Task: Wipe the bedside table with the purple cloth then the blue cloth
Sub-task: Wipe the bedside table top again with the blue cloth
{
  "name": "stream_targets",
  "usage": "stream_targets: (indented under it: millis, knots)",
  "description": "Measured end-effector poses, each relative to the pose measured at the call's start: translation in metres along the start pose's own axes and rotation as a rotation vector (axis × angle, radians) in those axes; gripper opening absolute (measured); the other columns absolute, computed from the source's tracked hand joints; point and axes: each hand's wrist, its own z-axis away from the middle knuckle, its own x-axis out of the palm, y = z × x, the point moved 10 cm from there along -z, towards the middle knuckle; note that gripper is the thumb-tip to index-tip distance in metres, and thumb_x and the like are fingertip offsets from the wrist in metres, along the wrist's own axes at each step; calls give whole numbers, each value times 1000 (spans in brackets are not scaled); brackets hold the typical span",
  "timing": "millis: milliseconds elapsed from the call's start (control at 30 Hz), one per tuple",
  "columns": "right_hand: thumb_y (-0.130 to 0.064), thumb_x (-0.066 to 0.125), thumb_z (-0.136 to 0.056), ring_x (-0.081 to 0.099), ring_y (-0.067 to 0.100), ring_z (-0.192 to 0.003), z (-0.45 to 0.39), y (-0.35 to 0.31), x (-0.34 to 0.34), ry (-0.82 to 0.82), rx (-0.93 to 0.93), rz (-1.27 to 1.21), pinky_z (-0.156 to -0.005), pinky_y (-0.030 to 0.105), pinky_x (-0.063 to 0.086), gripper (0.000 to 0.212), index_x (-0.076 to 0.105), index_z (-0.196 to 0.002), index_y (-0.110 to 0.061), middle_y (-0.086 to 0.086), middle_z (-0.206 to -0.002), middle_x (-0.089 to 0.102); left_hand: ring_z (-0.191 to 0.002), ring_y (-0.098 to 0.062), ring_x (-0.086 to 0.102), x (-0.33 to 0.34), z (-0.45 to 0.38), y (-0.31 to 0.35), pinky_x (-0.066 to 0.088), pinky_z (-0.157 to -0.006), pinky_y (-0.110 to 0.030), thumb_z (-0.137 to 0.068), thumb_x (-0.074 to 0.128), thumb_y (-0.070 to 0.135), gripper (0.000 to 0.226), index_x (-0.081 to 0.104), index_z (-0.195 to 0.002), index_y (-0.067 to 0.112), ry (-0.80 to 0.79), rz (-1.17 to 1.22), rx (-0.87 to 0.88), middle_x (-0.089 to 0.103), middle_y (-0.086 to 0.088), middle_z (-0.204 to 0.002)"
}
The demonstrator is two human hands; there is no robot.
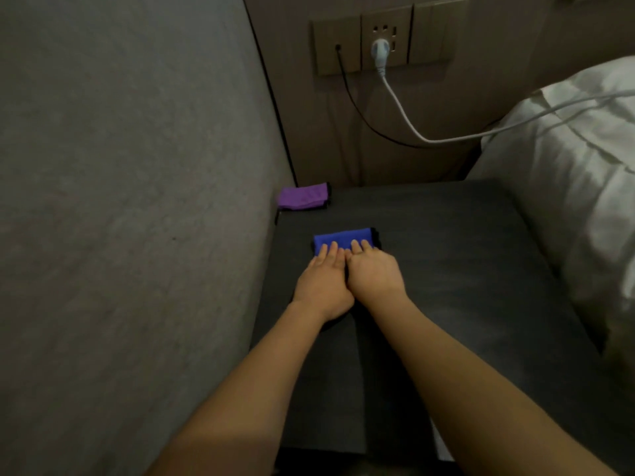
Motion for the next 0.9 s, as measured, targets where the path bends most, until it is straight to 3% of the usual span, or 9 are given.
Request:
stream_targets:
  millis: [333, 900]
  knots:
    - [-18, 31, -98, 27, 25, -142, -17, -82, 13, -26, -121, -60, -113, 38, 27, 43, 39, -140, -9, 12, -153, 30, -149, -23, 1, -7, 26, -78, 2, -121, -32, -91, 42, 23, 73, 7, -152, 6, 33, -28, -122, 5, -11, -162]
    - [-22, 42, -95, 22, 18, -144, 15, -71, 16, -113, -219, -45, -114, 35, 25, 53, 28, -146, -18, 3, -157, 23, -149, -23, 2, 1, 55, -64, 4, -119, -32, -91, 43, 25, 72, 9, -152, 8, 68, 42, -186, 5, -11, -161]
